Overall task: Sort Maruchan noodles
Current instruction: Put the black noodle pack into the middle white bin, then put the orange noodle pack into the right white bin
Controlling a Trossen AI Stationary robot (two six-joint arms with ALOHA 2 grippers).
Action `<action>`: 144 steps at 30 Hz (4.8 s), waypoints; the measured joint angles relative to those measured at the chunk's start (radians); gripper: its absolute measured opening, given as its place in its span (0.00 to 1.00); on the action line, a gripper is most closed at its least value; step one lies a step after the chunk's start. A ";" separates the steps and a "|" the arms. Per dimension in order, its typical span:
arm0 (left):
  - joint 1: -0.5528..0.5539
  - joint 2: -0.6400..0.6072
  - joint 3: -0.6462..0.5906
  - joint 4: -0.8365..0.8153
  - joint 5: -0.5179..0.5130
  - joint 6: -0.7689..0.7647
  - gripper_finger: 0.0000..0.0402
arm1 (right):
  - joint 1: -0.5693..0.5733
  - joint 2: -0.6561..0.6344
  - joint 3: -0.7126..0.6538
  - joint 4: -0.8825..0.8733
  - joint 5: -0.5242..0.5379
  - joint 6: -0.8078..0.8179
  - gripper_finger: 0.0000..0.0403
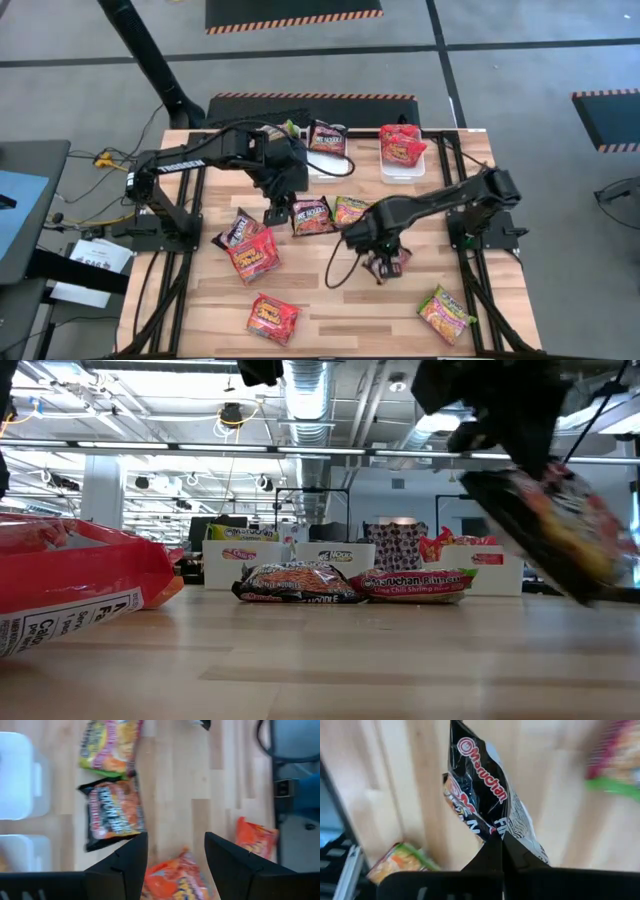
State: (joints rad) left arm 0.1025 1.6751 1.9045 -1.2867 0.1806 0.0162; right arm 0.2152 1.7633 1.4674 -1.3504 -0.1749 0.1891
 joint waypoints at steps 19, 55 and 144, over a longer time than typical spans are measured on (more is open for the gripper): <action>0.217 -0.022 0.000 0.026 -0.143 0.155 0.45 | -0.410 -0.169 0.020 0.324 0.075 -0.118 0.01; 0.416 -0.021 0.000 0.179 -0.169 0.152 0.45 | -0.795 0.026 0.076 0.865 0.064 -0.244 0.01; 0.077 -0.177 -0.305 -0.174 -0.201 -0.304 0.45 | -0.734 0.100 0.421 -0.034 0.147 -0.186 0.48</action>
State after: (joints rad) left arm 0.1798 1.4980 1.5993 -1.4604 -0.0200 -0.2879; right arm -0.5192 1.8633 1.8881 -1.3848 -0.0277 0.0027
